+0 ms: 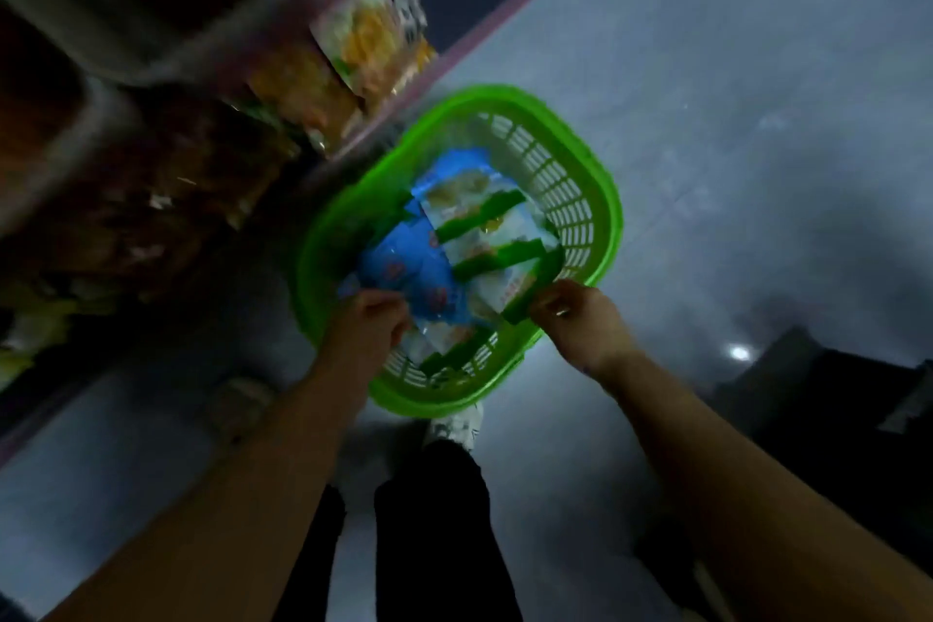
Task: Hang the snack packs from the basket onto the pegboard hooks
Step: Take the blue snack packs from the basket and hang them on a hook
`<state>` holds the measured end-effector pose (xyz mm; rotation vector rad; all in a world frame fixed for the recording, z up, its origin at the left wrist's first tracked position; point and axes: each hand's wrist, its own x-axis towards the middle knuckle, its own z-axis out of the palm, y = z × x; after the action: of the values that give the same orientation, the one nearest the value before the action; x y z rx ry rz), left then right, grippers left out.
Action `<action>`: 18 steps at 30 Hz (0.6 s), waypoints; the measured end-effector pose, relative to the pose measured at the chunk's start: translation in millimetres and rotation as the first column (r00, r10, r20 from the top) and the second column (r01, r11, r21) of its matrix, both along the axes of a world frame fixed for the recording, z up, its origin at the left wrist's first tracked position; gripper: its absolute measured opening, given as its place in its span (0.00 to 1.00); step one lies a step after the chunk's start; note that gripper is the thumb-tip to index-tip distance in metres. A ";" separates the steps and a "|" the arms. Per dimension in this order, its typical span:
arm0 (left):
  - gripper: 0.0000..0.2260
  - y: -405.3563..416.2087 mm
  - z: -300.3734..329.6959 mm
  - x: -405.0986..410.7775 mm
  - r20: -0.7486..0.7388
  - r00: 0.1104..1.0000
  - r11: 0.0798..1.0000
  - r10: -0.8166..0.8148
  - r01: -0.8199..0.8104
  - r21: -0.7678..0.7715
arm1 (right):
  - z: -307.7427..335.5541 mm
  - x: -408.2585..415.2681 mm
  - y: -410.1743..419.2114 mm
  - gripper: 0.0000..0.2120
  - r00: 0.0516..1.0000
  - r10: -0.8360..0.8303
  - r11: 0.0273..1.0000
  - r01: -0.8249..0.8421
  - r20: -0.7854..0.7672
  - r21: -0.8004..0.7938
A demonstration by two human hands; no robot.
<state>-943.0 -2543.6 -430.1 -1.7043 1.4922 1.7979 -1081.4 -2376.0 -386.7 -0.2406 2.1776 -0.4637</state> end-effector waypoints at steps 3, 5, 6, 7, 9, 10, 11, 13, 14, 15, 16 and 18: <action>0.05 7.1 -90.8 1.1 0.125 0.990 0.997 -0.063 0.057 0.048 | -80.7 -19.0 -8.2 0.14 0.982 0.184 0.977 -0.188 0.040 0.105; 0.15 4.7 -131.1 -2.0 0.191 0.970 0.989 -0.149 0.142 0.050 | -126.0 -34.2 -23.3 0.19 0.962 0.267 0.957 -0.259 -0.048 0.129; 0.19 2.3 -143.1 -5.2 0.200 0.965 0.986 -0.169 0.166 0.033 | -145.0 -41.1 -33.8 0.21 0.948 0.299 0.951 -0.286 -0.109 0.119; 0.21 -1.2 -153.7 -9.2 0.188 0.968 0.986 -0.166 0.169 0.000 | -161.9 -48.0 -46.4 0.22 0.931 0.322 0.946 -0.308 -0.171 0.101; 0.23 -6.5 -166.2 -19.5 0.161 0.976 0.988 -0.149 0.154 -0.021 | -188.7 -59.6 -73.0 0.26 0.893 0.374 0.927 -0.371 -0.251 0.062; 0.23 -8.5 -171.0 -24.4 0.172 0.970 0.984 -0.172 0.179 -0.025 | -201.3 -63.7 -85.1 0.28 0.871 0.416 0.907 -0.418 -0.260 0.052; 0.22 -9.5 -176.1 -28.9 0.182 0.960 0.975 -0.214 0.222 -0.022 | -212.9 -66.8 -94.1 0.31 0.842 0.475 0.877 -0.477 -0.255 0.058; 0.14 -9.1 -179.7 -35.5 0.165 0.947 0.960 -0.276 0.280 0.003 | -230.1 -68.5 -98.5 0.37 0.760 0.615 0.788 -0.602 -0.208 0.129; 0.10 -8.2 -179.9 -38.0 0.156 0.942 0.954 -0.298 0.300 0.007 | -235.2 -68.3 -95.7 0.38 0.722 0.665 0.747 -0.641 -0.191 0.177; 0.08 -8.1 -179.8 -39.3 0.154 0.937 0.949 -0.314 0.316 0.010 | -237.7 -67.7 -91.7 0.37 0.691 0.696 0.718 -0.659 -0.195 0.223; 0.07 -7.5 -178.9 -39.8 0.150 0.936 0.947 -0.318 0.320 0.009 | -237.8 -66.4 -87.6 0.35 0.663 0.717 0.697 -0.667 -0.217 0.264; 0.08 -9.6 -175.4 -40.1 0.165 0.945 0.958 -0.282 0.288 -0.013 | -233.2 -62.6 -81.2 0.30 0.586 0.757 0.653 -0.681 -0.289 0.330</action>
<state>-983.1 -2553.3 -605.5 -1.5166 1.6146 1.4579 -1144.1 -2457.2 -619.9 -1.1711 2.2469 0.3000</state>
